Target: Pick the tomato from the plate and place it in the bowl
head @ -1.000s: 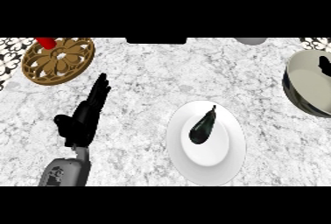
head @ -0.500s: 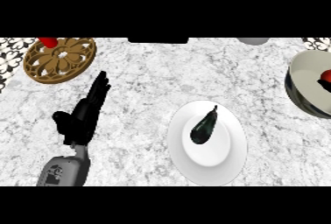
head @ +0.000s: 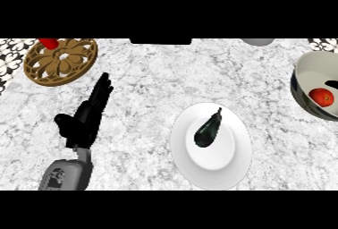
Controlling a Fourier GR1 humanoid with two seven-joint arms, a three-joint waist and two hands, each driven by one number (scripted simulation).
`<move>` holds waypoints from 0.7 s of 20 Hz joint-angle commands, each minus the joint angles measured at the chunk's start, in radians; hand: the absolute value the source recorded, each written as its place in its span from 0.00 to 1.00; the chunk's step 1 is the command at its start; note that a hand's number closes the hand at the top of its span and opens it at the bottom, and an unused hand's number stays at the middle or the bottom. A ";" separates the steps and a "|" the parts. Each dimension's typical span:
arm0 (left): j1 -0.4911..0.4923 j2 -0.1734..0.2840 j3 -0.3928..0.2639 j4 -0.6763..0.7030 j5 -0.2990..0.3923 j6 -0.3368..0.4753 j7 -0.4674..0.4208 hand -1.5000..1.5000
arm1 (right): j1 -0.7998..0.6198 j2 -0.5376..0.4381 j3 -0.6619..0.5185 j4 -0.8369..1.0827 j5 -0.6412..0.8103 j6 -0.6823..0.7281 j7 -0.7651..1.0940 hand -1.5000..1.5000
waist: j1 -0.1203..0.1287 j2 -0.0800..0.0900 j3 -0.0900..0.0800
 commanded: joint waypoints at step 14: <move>0.070 0.024 0.018 -0.026 0.015 -0.028 -0.048 0.50 | 0.052 -0.195 -0.194 0.103 -0.257 0.309 -0.022 0.00 | -0.010 -0.005 -0.001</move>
